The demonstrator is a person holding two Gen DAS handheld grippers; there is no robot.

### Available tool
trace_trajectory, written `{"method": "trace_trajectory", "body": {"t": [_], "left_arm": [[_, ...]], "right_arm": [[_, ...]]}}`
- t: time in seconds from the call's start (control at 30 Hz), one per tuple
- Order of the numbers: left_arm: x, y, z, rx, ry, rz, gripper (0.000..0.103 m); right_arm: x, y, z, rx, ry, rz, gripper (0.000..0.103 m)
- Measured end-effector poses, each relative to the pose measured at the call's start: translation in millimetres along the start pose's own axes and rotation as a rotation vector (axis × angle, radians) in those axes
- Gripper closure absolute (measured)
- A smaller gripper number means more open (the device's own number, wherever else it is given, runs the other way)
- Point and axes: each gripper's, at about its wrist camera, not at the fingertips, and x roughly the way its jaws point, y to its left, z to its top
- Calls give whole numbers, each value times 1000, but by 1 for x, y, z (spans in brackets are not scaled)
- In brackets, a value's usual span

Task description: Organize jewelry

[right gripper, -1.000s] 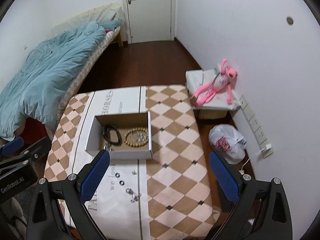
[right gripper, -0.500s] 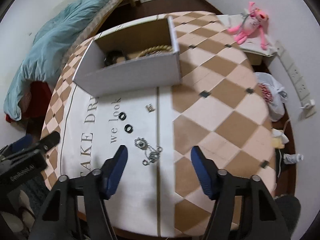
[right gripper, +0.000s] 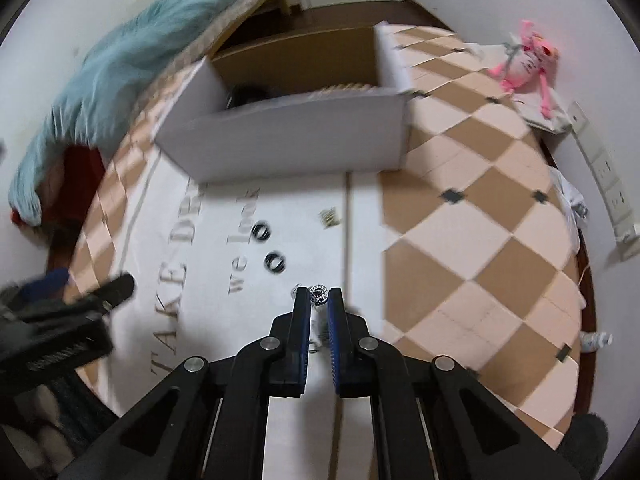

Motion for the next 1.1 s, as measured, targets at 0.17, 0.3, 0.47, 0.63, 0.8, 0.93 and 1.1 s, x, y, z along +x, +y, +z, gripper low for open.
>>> {"method": "trace_trajectory", "body": {"t": [0.17,0.3,0.47,0.63,0.8,0.93,1.1], "left_arm": [[3,-17,6,19,10,-31,5],[2,-41,14,38,8,-76,5],[1,-80,27,79,-11,-159,6],[15,-119,37,142,7,-200,12],[25,-142,39,203,8,-197,39],[27,-150,41,241,-15,-190,62],[27,-156,44,261,-26,-233,91]], "right_arm": [[-30,-32,14,81,-52,6,94],[-37,-57,26,116,-80,-26,94],[-24,-83,34,161,-63,-62,94],[-10,-99,32,185,-41,-85,94],[-6,-110,29,218,-37,-92,94],[-5,-116,28,228,-34,-99,94],[-5,-117,28,233,-31,-104,94]]}}
